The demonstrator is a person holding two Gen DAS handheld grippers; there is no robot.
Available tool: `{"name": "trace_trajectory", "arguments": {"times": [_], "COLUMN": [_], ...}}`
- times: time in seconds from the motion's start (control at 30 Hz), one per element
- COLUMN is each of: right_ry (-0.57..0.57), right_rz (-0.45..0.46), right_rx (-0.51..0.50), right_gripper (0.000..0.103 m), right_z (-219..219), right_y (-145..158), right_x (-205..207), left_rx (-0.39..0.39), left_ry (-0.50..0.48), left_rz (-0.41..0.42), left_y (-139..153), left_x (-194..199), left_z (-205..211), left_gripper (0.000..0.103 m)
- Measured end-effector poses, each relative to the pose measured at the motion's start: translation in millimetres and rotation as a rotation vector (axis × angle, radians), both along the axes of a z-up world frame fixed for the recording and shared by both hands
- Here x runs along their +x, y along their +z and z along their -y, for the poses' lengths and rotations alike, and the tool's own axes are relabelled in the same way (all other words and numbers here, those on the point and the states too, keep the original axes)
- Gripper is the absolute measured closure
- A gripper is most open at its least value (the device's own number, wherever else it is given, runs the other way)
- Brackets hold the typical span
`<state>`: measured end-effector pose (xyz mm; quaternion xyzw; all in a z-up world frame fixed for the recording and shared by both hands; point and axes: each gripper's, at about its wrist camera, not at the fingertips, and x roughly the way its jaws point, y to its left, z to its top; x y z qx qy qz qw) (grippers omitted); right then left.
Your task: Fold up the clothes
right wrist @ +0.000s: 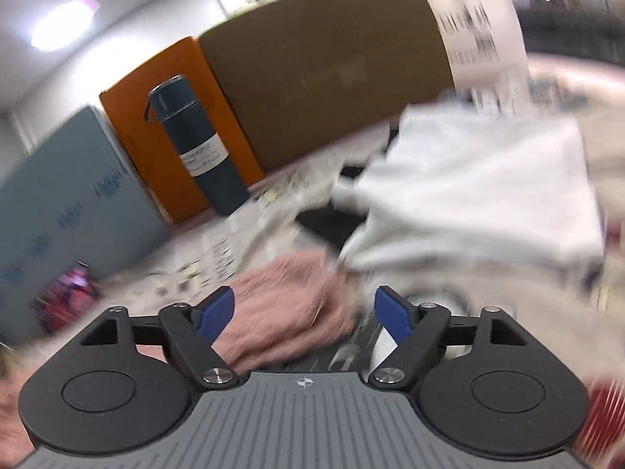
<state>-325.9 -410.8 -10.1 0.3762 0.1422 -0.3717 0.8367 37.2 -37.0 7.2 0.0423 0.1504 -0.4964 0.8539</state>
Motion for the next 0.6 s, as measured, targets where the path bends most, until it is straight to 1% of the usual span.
{"name": "trace_trajectory", "arguments": {"times": [0.1, 0.17, 0.27, 0.33, 0.4, 0.43, 0.47, 0.5, 0.53, 0.6], "right_ry": [0.062, 0.086, 0.058, 0.027, -0.009, -0.027, -0.037, -0.039, -0.040, -0.043], "right_rz": [0.099, 0.156, 0.244, 0.264, 0.273, 0.261, 0.239, 0.211, 0.190, 0.190], "right_rx": [0.171, 0.248, 0.267, 0.248, 0.222, 0.201, 0.185, 0.189, 0.185, 0.113], "right_gripper": [0.025, 0.025, 0.025, 0.025, 0.028, 0.038, 0.064, 0.076, 0.085, 0.089], "right_z": [2.8, 9.5, 17.1, 19.8, 21.3, 20.5, 19.0, 19.8, 18.4, 11.5], "right_y": [-12.7, -23.8, -33.7, -34.7, -35.3, -35.4, -35.9, -38.2, -39.8, -35.8], "right_x": [3.7, 13.8, 27.6, 37.5, 46.7, 50.5, 54.9, 58.0, 59.9, 54.4], "left_rx": [-0.035, -0.053, -0.078, -0.091, -0.098, -0.098, -0.099, -0.099, -0.100, -0.100], "left_ry": [0.013, 0.021, 0.034, 0.042, 0.048, 0.049, 0.050, 0.054, 0.057, 0.061], "left_rz": [-0.016, -0.032, -0.065, -0.080, -0.095, -0.103, -0.109, -0.111, -0.113, -0.115], "left_y": [2.1, 2.2, 1.0, 0.0, -1.1, -2.0, -2.8, -3.4, -4.0, -4.9], "left_x": [-2.4, -2.3, 0.1, 1.9, 4.4, 5.7, 6.7, 7.2, 7.6, 8.3], "left_z": [-9.1, -13.1, -18.6, -21.0, -23.3, -23.3, -23.3, -23.3, -23.5, -24.1], "left_gripper": [0.018, 0.018, 0.018, 0.018, 0.018, 0.018, 0.018, 0.018, 0.018, 0.018]}}
